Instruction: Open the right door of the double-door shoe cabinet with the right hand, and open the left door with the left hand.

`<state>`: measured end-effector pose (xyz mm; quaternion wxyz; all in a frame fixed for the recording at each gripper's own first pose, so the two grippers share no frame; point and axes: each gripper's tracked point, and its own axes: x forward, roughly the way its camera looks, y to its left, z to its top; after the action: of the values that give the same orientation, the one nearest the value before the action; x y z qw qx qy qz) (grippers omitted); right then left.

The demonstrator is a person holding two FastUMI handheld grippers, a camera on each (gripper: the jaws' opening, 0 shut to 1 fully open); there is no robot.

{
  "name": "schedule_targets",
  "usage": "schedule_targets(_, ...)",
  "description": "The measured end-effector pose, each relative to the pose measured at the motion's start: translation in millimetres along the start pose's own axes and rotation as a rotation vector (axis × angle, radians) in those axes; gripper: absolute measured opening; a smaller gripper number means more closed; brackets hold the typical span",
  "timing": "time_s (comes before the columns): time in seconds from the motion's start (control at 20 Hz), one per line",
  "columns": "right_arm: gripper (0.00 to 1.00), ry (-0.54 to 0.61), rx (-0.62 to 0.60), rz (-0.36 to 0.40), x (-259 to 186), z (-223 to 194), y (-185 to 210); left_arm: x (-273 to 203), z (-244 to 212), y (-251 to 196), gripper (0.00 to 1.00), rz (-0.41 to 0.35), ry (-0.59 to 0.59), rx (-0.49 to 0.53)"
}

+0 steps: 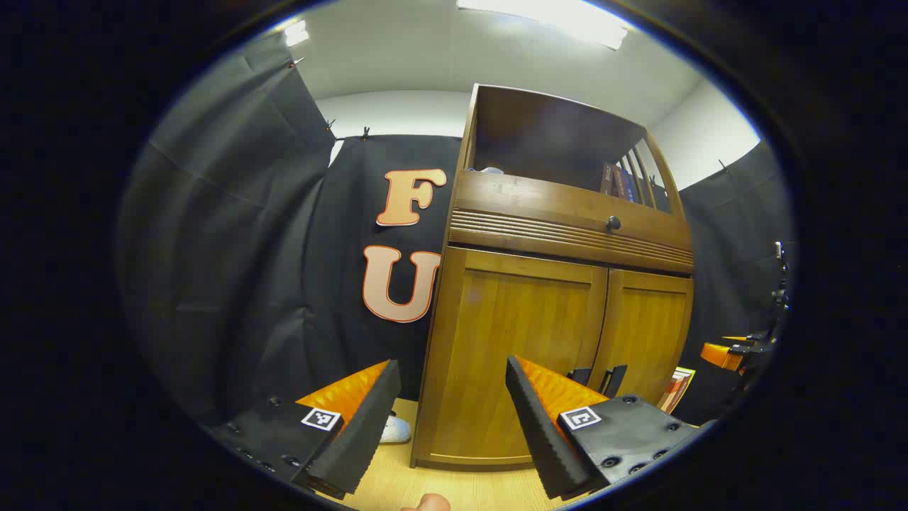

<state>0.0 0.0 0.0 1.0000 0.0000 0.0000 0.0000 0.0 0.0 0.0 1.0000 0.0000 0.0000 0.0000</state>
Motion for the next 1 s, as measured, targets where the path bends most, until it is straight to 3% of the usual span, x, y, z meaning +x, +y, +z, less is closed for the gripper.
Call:
schedule_targets(0.35, 0.98, -0.008, -0.007, 0.056, -36.7, 22.7, 38.2, -21.1, 10.4, -6.1, 0.96, -0.001, 0.000, 0.056)
schedule_targets(0.4, 0.98, -0.010, -0.008, 0.067, -45.5, 27.9, 45.0, -27.2, 15.0, -7.7, 0.93, -0.008, -0.005, 0.057)
schedule_targets(0.45, 0.98, -0.012, -0.009, 0.071, -52.5, 31.8, 47.6, -35.0, 19.9, -9.3, 1.00, -0.014, -0.011, 0.056)
schedule_targets(0.55, 0.98, -0.023, -0.019, 0.069, -66.8, 38.4, 52.9, -50.6, 27.8, -13.0, 0.93, -0.028, -0.022, 0.071)
schedule_targets(0.6, 0.94, -0.026, -0.022, 0.069, -73.6, 40.8, 55.4, -58.1, 30.5, -15.2, 0.93, -0.037, -0.021, 0.075)
schedule_targets(0.75, 0.94, -0.028, -0.013, 0.079, -89.6, 46.8, 64.3, -74.7, 38.4, -21.0, 0.96, -0.078, -0.018, 0.048)
schedule_targets(0.9, 0.94, -0.035, -0.021, 0.079, -96.1, 49.4, 69.0, -85.2, 43.5, -14.0, 0.93, -0.071, -0.021, 0.058)
schedule_targets(1.0, 0.94, -0.027, -0.037, 0.082, -96.7, 43.4, 74.2, -90.5, 43.5, -10.9, 0.96, -0.070, -0.020, 0.075)
